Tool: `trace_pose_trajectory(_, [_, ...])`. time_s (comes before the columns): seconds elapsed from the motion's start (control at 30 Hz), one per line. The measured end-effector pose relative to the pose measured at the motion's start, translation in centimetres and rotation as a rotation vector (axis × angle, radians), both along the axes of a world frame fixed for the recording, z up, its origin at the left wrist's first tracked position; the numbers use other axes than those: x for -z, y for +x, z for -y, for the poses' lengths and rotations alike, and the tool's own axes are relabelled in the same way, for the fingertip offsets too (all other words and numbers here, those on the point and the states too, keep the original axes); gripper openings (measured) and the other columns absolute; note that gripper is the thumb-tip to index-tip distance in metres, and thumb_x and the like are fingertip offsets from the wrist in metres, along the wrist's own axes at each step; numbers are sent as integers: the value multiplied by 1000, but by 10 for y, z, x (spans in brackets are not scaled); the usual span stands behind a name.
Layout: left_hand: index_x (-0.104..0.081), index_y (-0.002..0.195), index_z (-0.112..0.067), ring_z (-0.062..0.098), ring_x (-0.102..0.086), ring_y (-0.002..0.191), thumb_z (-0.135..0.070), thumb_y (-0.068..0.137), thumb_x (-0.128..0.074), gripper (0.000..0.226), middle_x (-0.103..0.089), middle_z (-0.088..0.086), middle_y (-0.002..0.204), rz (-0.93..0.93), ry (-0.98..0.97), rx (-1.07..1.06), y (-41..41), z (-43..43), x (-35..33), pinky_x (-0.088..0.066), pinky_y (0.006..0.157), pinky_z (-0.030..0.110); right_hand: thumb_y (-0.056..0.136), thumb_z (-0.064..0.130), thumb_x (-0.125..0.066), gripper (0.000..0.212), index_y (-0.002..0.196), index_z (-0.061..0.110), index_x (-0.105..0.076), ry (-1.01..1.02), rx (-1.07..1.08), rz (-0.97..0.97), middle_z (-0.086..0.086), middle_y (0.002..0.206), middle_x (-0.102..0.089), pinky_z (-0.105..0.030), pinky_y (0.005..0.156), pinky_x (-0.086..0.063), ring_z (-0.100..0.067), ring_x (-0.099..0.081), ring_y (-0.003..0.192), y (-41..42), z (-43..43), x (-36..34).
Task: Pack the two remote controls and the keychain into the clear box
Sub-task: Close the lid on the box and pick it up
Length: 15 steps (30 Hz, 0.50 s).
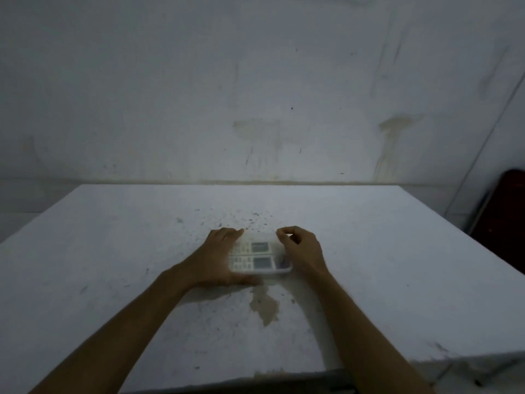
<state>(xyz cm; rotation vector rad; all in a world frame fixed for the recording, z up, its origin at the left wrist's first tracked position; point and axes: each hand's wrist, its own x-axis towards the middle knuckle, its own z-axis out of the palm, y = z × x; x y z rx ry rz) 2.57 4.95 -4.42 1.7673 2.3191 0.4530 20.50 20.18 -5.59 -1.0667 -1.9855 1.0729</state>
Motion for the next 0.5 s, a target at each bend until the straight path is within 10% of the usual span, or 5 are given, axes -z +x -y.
trace_pose_trajectory(0.17, [-21, 158, -21, 24, -25, 146, -84, 55, -75, 133, -28, 5, 161, 124, 177, -160, 6, -3, 9, -29, 117, 43, 84, 69, -65, 64, 128, 23, -62, -223, -43, -44, -4, 114, -73, -41, 86, -63, -19, -75, 93, 20, 22, -6])
trace_pose_trajectory(0.5, [4, 159, -40, 13, -7, 151, -89, 58, -66, 132, 0, -12, 167, 223, 74, 146, 15, -31, -26, -23, 120, 49, 94, 36, -70, 41, 128, 18, -57, -487, -21, -484, -16, 113, -75, -39, 81, -64, -25, -79, 93, 46, 19, -27])
